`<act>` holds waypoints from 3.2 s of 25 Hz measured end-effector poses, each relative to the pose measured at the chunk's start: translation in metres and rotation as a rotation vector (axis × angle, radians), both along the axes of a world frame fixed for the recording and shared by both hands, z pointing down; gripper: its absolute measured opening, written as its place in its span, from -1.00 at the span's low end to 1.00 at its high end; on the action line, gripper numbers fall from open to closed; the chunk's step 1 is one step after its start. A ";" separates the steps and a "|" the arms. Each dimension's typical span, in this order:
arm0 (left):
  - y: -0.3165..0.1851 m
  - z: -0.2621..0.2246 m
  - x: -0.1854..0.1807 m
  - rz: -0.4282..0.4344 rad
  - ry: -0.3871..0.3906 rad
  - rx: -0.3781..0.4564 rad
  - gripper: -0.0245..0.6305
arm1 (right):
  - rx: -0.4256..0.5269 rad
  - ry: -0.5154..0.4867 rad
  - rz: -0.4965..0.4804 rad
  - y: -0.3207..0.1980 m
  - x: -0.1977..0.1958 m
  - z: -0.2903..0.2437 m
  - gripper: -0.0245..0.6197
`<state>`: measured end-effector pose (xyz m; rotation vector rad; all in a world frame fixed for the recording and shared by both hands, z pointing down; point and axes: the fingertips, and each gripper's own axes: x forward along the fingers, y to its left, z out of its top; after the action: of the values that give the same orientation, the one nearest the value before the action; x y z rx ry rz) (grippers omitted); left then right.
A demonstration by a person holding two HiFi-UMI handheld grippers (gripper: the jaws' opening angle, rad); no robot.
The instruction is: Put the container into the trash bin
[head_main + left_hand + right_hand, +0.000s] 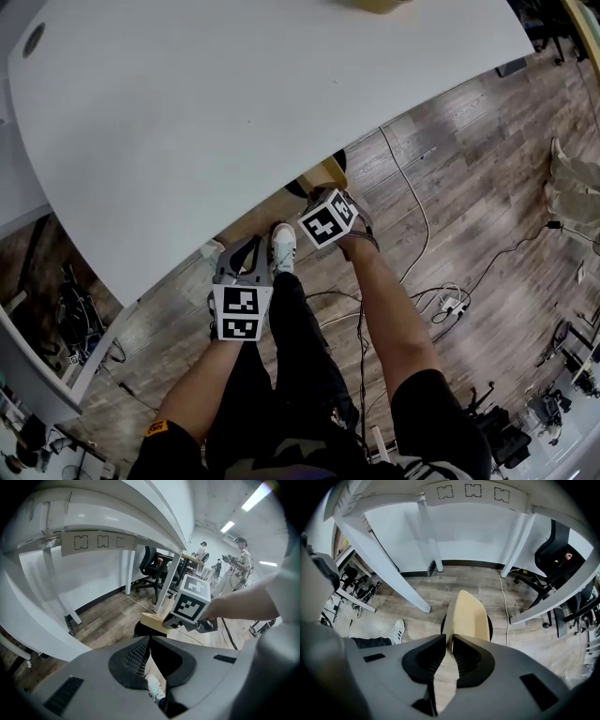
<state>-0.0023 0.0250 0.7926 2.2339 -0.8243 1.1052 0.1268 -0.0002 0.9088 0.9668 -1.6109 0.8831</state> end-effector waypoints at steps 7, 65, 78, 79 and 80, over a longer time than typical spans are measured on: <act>0.002 0.000 -0.004 0.008 -0.011 -0.005 -0.89 | 0.017 -0.026 0.089 -0.013 0.012 0.003 -0.59; 0.003 -0.397 0.012 -0.012 0.318 0.369 -0.91 | 0.681 -0.198 0.281 0.055 -0.056 -0.510 -0.81; 0.000 -0.408 0.027 -0.044 0.310 0.399 -0.90 | 0.698 -0.208 0.254 0.059 -0.034 -0.520 -0.81; 0.001 -0.409 0.029 -0.041 0.307 0.402 -0.90 | 0.699 -0.209 0.255 0.060 -0.031 -0.520 -0.81; 0.002 -0.410 0.030 -0.038 0.303 0.406 -0.90 | 0.700 -0.211 0.257 0.059 -0.028 -0.521 -0.81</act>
<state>0.0280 0.0268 0.3824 2.6152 -1.0225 0.5941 0.0987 0.0591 0.3882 1.6352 -2.0641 0.5984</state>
